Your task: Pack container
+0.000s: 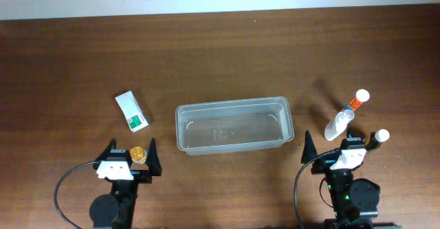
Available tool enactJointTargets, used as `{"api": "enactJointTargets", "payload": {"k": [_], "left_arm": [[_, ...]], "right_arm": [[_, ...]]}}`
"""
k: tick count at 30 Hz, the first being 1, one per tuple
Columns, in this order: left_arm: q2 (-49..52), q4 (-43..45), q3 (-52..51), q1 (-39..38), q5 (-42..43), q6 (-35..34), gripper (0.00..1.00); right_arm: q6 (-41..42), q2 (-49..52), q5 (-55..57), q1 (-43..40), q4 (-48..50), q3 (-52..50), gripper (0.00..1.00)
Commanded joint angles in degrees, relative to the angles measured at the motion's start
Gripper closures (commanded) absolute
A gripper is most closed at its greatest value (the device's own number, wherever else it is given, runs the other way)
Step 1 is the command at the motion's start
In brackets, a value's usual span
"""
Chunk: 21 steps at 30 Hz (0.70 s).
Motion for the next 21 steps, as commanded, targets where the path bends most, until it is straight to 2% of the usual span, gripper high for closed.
{"api": "enactJointTargets", "payload": {"k": [1,4,9,13,21], "left_arm": [[0.11,-3.45,2.43,-0.24,-0.22,-2.34,0.01],[1.57,-8.72,7.41,-0.24,-0.20,-2.36,0.01],[9.29,-16.50,19.28,-0.24,-0.22,0.92,0.00],[19.80,-24.22,30.14,-0.24,-0.87,4.15,0.01],[42.75,-41.70,48.57,-0.24,-0.81,4.31,0.00]], "right_arm": [[1.29,1.62,-0.66,0.31,-3.91,5.09,0.02],[1.33,5.77,-0.09,0.31,-8.33,11.52,0.02],[1.31,19.89,3.74,0.31,-23.12,28.94,0.02],[1.33,33.75,5.42,0.24,-33.81,44.70,0.02],[1.29,59.04,5.11,0.20,-56.81,70.60,0.02]]}}
